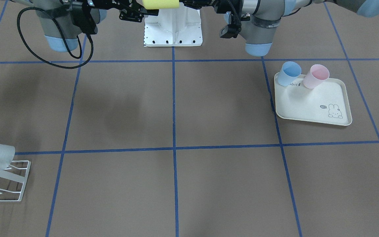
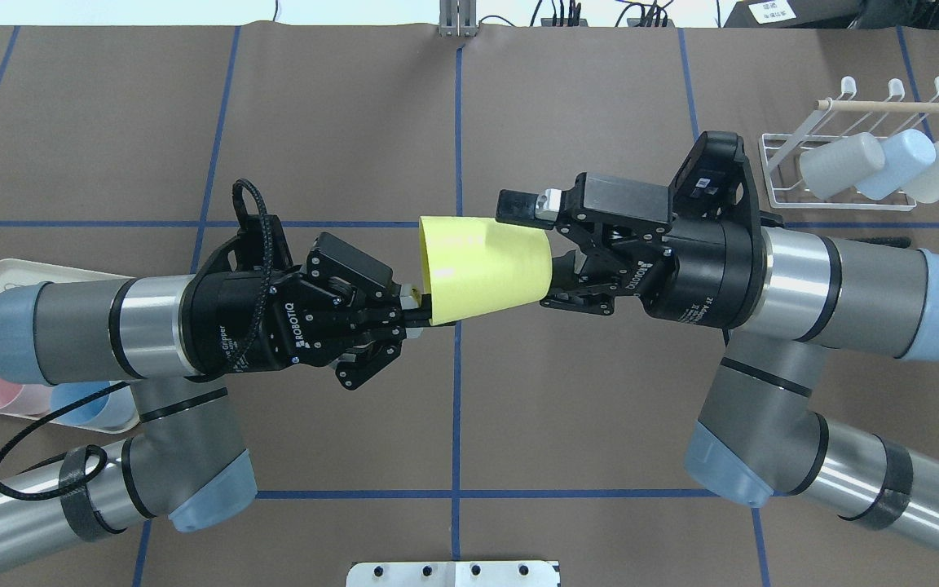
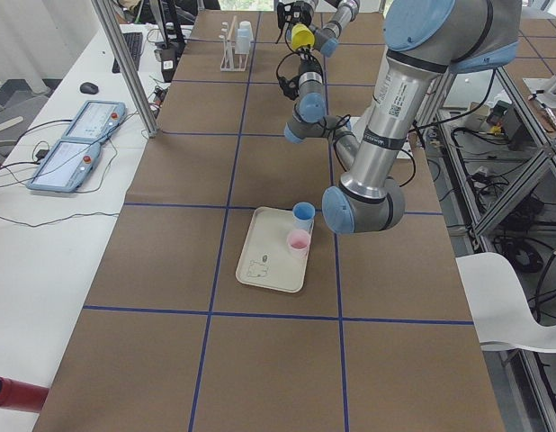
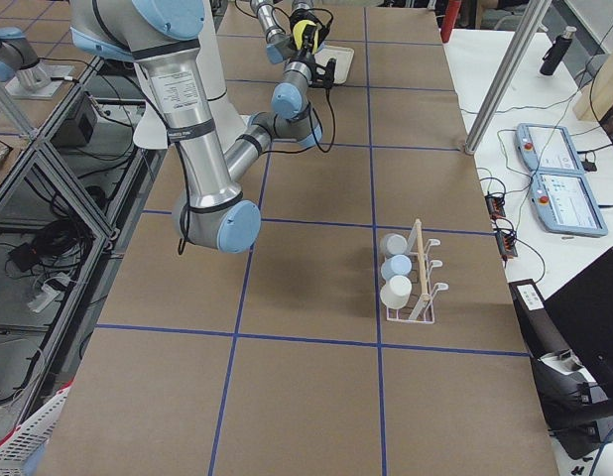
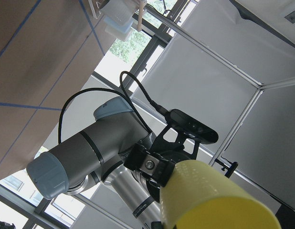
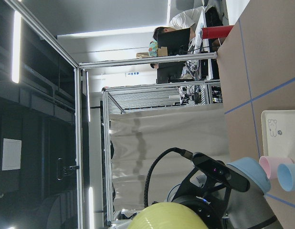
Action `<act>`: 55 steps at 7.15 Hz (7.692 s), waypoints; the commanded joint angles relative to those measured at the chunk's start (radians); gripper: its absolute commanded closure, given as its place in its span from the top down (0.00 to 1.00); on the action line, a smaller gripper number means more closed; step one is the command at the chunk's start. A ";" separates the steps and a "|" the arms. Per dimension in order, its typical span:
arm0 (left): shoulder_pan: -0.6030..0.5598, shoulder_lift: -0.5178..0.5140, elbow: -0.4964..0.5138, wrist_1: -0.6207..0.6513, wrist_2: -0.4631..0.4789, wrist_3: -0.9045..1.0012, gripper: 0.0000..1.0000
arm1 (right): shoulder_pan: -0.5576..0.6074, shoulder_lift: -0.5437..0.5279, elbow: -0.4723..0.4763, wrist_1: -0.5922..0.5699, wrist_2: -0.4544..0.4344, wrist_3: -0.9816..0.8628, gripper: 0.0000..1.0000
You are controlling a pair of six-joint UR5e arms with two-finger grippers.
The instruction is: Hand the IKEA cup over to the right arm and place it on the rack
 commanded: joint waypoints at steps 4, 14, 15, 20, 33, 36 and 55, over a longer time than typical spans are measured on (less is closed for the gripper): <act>-0.054 0.009 0.002 0.017 0.064 0.045 1.00 | 0.000 -0.009 0.005 0.007 -0.022 -0.008 0.19; -0.728 0.306 0.157 0.875 -0.482 1.424 1.00 | 0.489 0.058 -0.069 -1.268 0.210 -1.061 0.20; -0.743 0.327 0.151 0.950 -0.485 1.454 1.00 | 0.582 0.091 -0.152 -1.381 0.297 -1.263 0.20; -0.746 0.469 0.131 0.983 -0.476 1.638 1.00 | 0.805 0.238 -0.618 -1.405 0.504 -1.650 0.17; -0.731 0.580 0.079 0.991 -0.480 1.623 1.00 | 0.741 0.165 -0.669 -1.392 0.504 -1.692 0.99; -0.679 0.649 0.076 0.994 -0.473 1.623 1.00 | 0.736 0.171 -0.655 -1.392 0.505 -1.687 0.99; -0.714 0.611 -0.111 1.124 -0.628 1.469 0.00 | 0.647 0.004 -0.134 -1.388 0.536 -1.098 0.99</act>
